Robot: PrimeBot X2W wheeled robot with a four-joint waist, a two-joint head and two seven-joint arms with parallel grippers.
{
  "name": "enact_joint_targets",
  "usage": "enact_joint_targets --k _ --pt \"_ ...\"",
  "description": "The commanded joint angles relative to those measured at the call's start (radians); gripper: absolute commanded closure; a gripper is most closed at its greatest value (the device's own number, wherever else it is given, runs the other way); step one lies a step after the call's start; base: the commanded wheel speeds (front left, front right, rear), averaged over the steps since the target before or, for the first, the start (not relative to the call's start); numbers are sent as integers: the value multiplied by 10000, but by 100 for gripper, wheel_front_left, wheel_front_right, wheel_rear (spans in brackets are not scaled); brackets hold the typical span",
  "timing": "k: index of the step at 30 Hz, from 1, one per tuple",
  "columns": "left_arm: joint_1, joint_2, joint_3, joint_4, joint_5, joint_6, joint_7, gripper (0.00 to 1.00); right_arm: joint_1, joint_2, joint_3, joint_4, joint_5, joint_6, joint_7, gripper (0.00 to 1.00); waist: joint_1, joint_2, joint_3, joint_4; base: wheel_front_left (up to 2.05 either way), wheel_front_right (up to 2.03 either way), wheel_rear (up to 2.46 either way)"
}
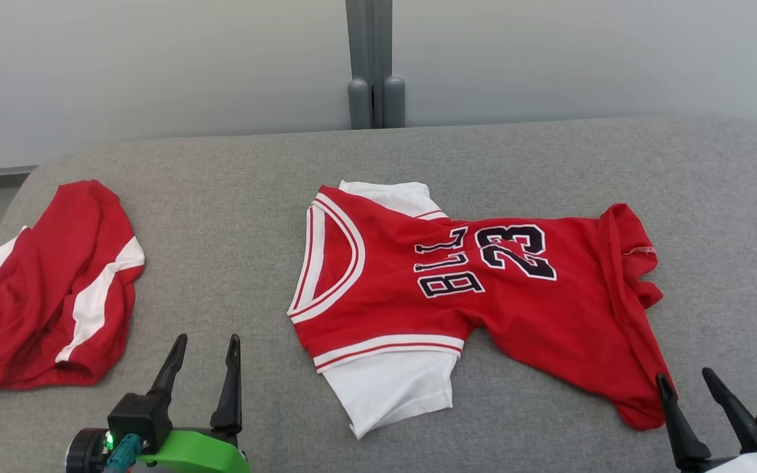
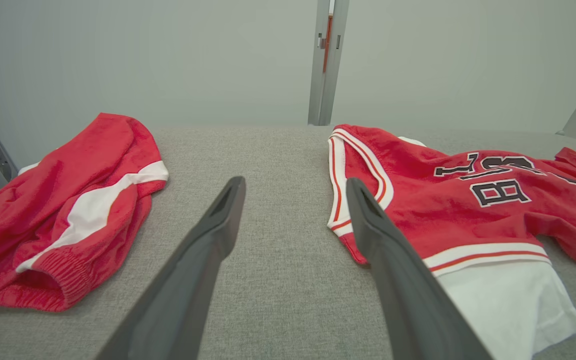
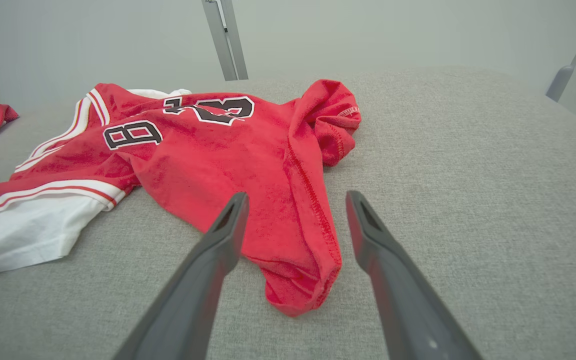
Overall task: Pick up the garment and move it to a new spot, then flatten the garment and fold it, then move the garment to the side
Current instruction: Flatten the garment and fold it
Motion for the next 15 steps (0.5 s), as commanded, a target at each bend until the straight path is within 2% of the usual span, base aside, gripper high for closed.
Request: enact_joint_targets --k 1,5,15 --pt "107 22 48 -52 155 -19 -5 0 -174 117 -114 -172 -123 -18 -30 0 0 -1 -69 -12 0 0 0" --pt "235 79 274 -143 175 -20 -5 0 -369 621 -383 -637 -464 -18 -30 0 0 -1 -195 10 0 0 0" --pt "382 121 882 -431 304 -21 -6 0 -696 1401 -406 -776 -1103 -18 -30 0 0 -1 -383 169 0 0 0"
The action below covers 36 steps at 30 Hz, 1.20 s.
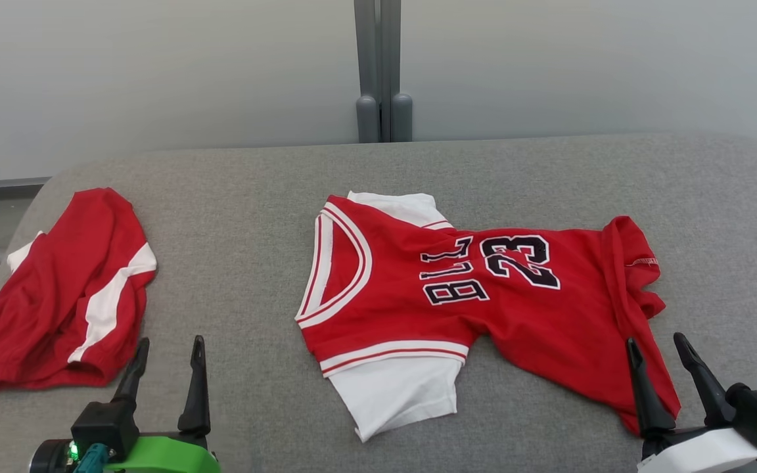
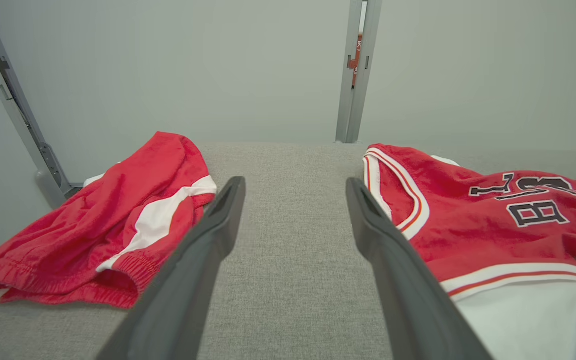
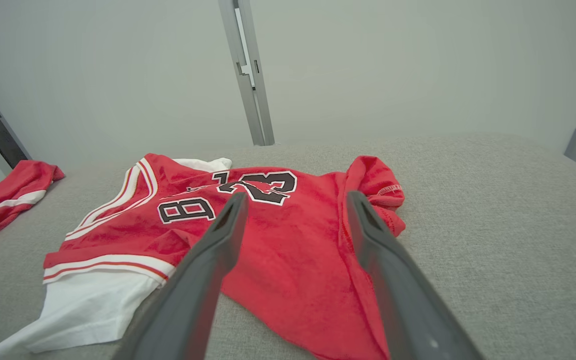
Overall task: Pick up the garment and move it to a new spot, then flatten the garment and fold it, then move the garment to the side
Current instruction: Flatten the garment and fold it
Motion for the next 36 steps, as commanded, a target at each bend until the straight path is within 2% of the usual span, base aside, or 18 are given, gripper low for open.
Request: enact_joint_targets --k 1,10,36 --pt "131 67 105 -61 47 -22 -5 0 -137 60 -51 -12 -126 -18 -30 0 0 0 -34 41 0 0 0" --pt "265 119 569 -172 43 -21 -5 0 -136 396 -135 60 -517 -18 -30 0 0 0 -132 149 0 0 0" --pt "404 148 369 -219 -45 -23 -5 0 -11 518 -81 30 -783 -18 -30 0 0 0 -180 169 0 0 0"
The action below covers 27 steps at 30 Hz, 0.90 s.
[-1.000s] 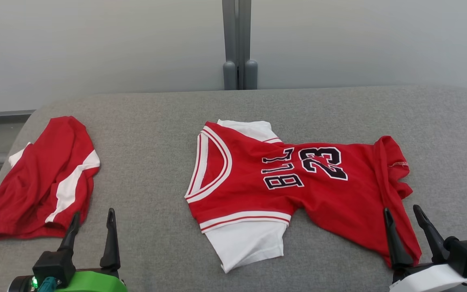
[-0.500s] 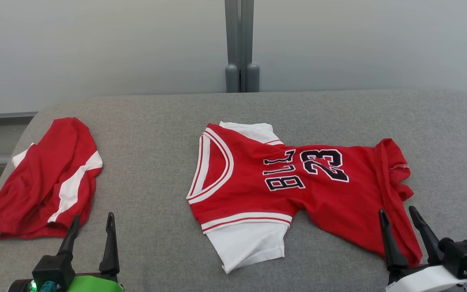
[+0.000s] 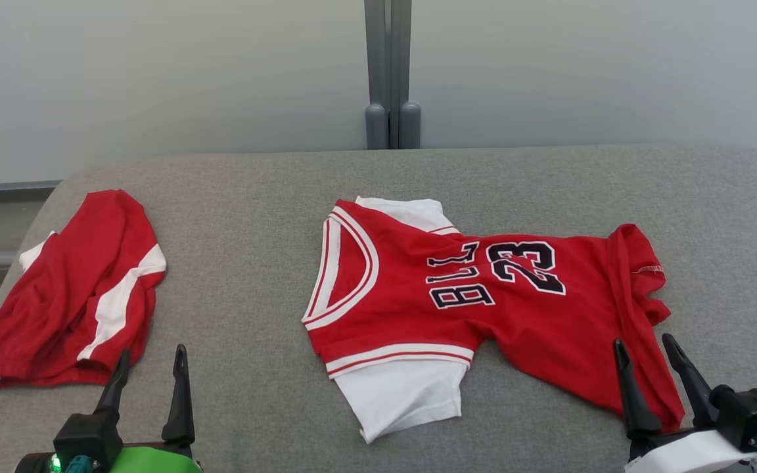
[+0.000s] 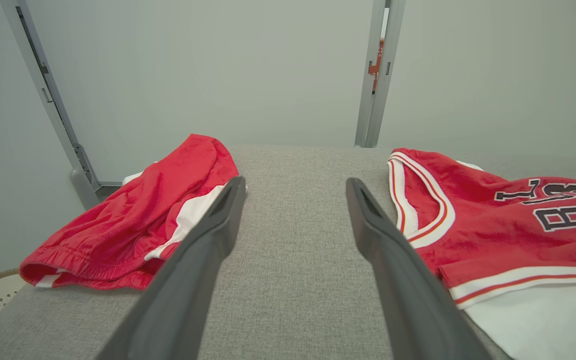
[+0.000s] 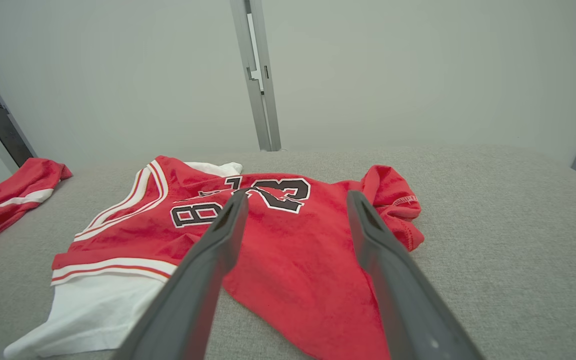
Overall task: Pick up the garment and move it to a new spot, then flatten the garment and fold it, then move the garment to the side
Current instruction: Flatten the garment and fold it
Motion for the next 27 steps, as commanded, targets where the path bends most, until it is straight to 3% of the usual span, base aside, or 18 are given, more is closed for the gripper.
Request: enact_joint_targets --k 1,15,27 --pt "112 2 -8 3 -48 -23 -5 0 32 20 -6 0 -76 -18 -30 0 0 0 0 -4 0 0 0" --pt "133 -47 -366 164 -93 -23 -5 0 -1 -74 -121 149 -24 -18 -30 0 0 0 54 -54 0 0 0" --pt "38 -20 -3271 1263 -740 -22 -5 0 216 -445 -710 1229 95 -18 -30 0 0 0 237 -234 0 0 0"
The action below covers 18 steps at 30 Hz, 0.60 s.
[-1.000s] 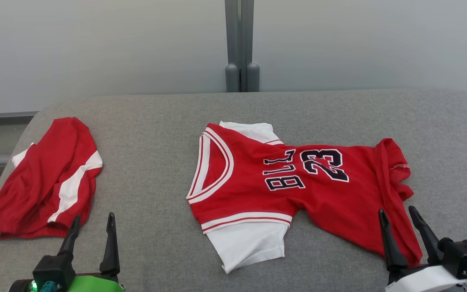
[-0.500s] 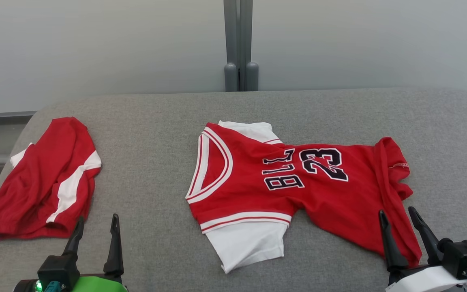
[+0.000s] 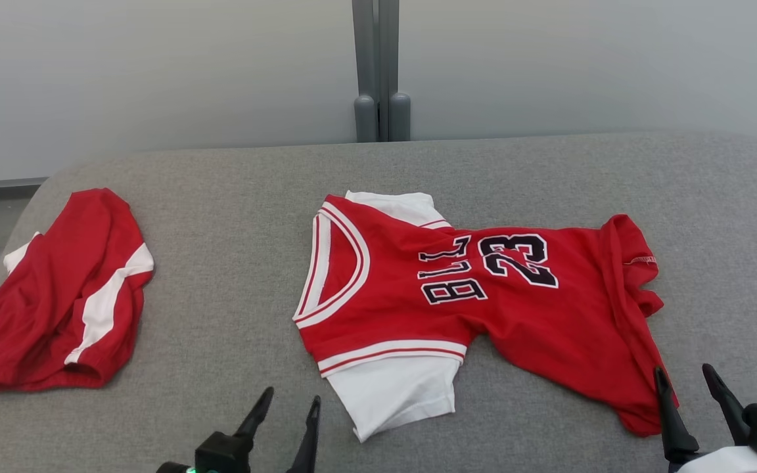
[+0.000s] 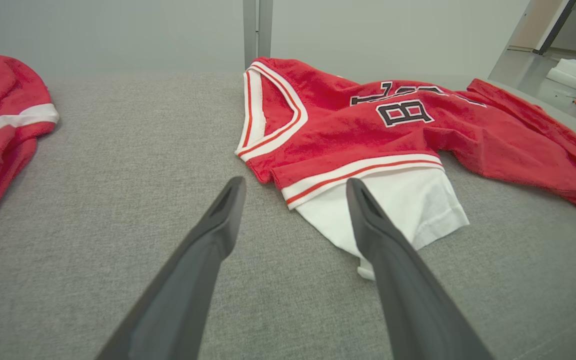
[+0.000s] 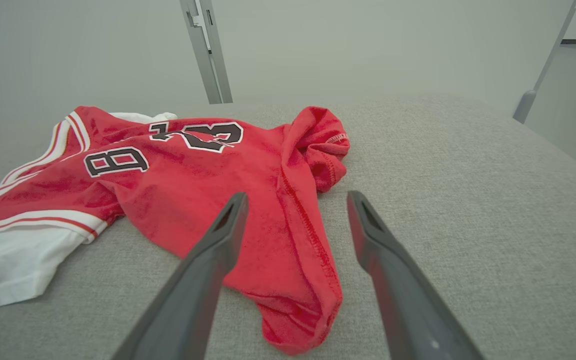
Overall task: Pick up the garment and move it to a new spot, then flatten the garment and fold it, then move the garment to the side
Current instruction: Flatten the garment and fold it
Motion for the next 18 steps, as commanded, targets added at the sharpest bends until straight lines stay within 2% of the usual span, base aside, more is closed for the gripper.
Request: enact_joint_targets --k 1,9,18 --pt "-17 80 -297 170 -189 -22 -5 0 141 -86 -82 206 76 -18 -30 0 0 0 66 -46 0 0 0" --pt "-320 36 -1674 1203 -1017 -22 -5 0 167 -181 -78 1376 363 -18 -30 0 0 0 312 -226 0 0 0" --pt "-924 0 -2327 2233 -1660 -22 -4 0 -477 -284 475 2280 699 -18 -31 0 0 0 700 -477 0 0 0"
